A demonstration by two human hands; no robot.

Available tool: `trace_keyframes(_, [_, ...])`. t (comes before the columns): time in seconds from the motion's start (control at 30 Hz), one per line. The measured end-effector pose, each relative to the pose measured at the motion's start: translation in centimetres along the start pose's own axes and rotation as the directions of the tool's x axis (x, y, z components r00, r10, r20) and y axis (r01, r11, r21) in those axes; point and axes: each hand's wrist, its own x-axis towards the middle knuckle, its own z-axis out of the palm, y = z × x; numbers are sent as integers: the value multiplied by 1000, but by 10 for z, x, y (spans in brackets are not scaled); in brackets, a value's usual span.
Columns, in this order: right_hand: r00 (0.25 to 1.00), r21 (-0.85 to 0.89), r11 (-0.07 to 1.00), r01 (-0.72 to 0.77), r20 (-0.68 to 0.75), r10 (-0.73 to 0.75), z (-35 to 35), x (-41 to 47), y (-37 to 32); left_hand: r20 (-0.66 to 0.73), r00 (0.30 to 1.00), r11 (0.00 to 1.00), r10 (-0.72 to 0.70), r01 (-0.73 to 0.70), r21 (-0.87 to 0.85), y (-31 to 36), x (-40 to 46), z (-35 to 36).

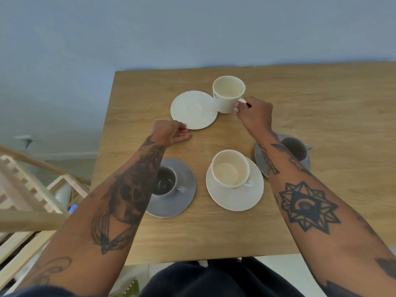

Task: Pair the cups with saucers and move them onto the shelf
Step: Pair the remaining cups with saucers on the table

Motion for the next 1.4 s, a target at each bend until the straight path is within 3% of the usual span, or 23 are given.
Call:
trace_keyframes(0.17, [990,8,994,108,93,-109,33,-19,-26,36,999,993,-25,21,114,-3,-2,-25])
trace_keyframes(0.43, [986,34,995,91,134,-95,75,-46,-29,53,998,997,-38,34,68,-15,-5,-37])
trace_keyframes(0.83, [979,-56,998,4,203,8,75,-45,-26,70,998,997,-3,-3,77,-19,-14,-40])
trace_keyframes(1.0, [963,-220,975,28,266,33,60,-48,-40,55,987,944,153,-163,286,-24,-25,-74])
trace_keyframes(1.1, [980,-274,952,136,181,-88,54,-65,-51,96,973,848,208,-228,479,-33,-38,-108])
trace_keyframes(1.17, [970,-217,950,223,146,-195,56,-88,-57,161,969,823,188,-245,513,-45,-51,-126])
trace_keyframes(1.27, [934,-168,946,277,279,-224,69,-126,-58,219,954,809,203,-289,512,-65,-71,-139])
trace_keyframes(1.4, [880,-279,940,196,472,-43,90,-158,-42,222,944,842,242,-318,436,-82,-86,-143])
